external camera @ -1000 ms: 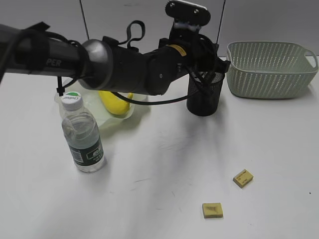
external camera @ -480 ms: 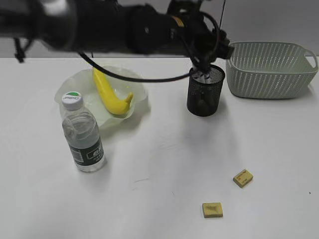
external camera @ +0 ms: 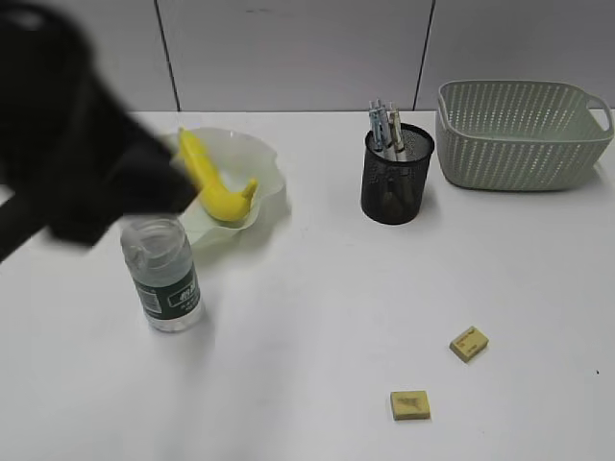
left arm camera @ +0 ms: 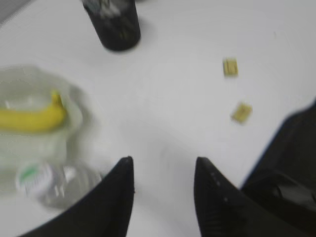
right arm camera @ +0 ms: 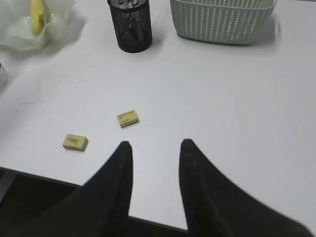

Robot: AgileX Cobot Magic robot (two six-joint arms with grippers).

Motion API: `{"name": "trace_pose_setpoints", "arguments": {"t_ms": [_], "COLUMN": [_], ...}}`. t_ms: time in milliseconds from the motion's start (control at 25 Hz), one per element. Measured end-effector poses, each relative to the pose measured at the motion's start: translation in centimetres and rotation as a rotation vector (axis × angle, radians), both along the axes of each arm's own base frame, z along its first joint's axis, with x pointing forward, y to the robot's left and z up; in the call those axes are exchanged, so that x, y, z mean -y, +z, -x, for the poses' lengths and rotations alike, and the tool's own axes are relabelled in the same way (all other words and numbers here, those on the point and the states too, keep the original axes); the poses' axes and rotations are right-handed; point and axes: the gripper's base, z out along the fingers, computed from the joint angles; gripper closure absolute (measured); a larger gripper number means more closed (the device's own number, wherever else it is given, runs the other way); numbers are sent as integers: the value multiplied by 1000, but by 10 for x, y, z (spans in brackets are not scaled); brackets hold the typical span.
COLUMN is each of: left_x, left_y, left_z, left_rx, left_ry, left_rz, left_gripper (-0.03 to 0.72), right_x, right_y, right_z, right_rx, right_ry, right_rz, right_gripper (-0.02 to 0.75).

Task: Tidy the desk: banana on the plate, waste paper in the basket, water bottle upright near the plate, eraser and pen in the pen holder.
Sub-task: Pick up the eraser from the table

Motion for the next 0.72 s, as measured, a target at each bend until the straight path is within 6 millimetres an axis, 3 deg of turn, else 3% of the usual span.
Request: {"name": "trace_pose_setpoints", "arguments": {"t_ms": [160,320,520,720], "left_x": [-69,-128,-166,-179], "left_y": [-18,-25,-41,-44], "left_z": [66,114,148,154], "left_rx": [-149,-91,22,129], "left_ry": [170,322,370,402], "left_rz": [-32,70,216,311], "left_gripper": [384,384,388,390], "right_x": [0,0,0,-5], "right_y": [0,0,1,12], "right_z": [0,0,0,-11], "right_rx": [0,0,9,18], "right_ry": [0,0,0,6], "right_rz": [0,-1,-4,-19], "right_gripper": [472,472,472,472]}}
